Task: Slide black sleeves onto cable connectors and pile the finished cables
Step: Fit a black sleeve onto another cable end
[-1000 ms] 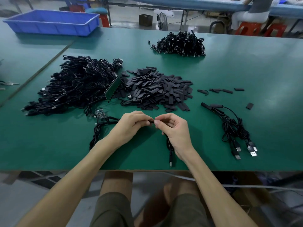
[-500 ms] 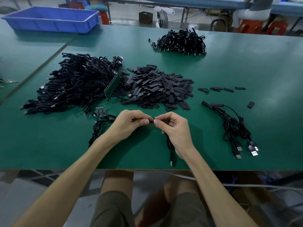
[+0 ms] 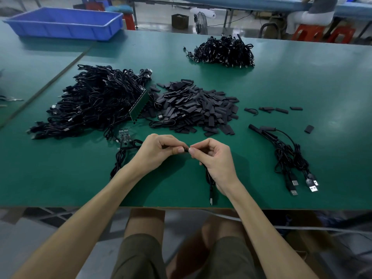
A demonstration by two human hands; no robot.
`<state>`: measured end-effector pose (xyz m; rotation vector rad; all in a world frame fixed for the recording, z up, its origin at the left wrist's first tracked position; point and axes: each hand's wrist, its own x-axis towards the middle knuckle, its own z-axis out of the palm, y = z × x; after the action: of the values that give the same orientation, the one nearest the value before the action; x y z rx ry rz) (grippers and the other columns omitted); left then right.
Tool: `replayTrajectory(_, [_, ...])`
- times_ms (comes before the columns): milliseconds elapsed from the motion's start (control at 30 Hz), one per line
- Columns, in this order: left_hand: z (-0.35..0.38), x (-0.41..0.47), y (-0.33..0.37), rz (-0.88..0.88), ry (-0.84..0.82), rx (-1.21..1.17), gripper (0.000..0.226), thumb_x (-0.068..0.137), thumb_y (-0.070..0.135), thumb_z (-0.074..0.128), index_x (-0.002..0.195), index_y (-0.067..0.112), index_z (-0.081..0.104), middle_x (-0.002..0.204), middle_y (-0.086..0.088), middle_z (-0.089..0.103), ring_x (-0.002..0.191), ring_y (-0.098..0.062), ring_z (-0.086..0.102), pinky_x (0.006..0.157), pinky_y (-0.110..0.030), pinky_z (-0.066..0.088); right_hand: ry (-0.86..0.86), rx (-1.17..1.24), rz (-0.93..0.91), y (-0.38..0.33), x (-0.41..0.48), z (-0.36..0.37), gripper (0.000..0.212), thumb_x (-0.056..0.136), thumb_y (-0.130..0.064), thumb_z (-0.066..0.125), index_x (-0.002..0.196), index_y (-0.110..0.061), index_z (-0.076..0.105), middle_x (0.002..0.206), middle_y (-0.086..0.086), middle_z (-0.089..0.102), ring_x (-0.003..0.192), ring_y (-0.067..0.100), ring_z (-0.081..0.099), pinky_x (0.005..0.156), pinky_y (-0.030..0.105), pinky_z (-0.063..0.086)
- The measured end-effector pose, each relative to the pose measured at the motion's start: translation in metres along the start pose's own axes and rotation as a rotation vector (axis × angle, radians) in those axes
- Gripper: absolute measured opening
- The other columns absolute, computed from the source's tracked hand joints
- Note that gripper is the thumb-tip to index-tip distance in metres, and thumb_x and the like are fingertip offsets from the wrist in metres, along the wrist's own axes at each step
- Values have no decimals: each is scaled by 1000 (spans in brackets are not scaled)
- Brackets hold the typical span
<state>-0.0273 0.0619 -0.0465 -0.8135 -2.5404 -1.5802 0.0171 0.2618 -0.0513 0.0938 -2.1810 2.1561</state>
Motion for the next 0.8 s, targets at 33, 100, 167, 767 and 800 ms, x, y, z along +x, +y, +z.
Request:
replayTrajectory(33, [0,0,0,5,6,0,14,88,12,75,101,11,80,93,1,77,87,-10,71,80,-22,53,-3,-5,-2,0,0,0,8,87,-8,82,88,-12,74,76,1,75,71,13,66,62,21,51])
replayTrajectory(100, [1,-1,1,13,11,-7,14,88,11,75,101,9,80,93,-1,77,87,-12,71,80,-23,54,-8,-8,-4,0,0,-1,9,88,-9,82,87,-13,74,74,-1,75,70,10,67,62,20,51])
replayTrajectory(167, [1,-1,1,16,12,-13,15,87,11,75,101,7,80,93,-2,77,87,-13,71,80,-23,54,-10,-5,-6,0,0,-1,9,87,-8,82,87,-14,74,73,-2,75,69,7,68,62,18,50])
replayTrajectory(767, [1,1,0,-7,-1,-16,16,87,12,77,102,11,81,93,2,77,88,-12,71,80,-24,53,6,-44,-3,4,1,1,9,88,-14,82,86,-19,75,82,5,77,76,17,69,65,26,54])
replayTrajectory(800, [1,1,0,-16,0,-24,16,87,13,77,102,13,81,93,4,78,89,-12,72,81,-24,53,8,-37,-4,4,2,1,10,88,-13,82,87,-19,75,82,4,77,75,16,69,65,25,54])
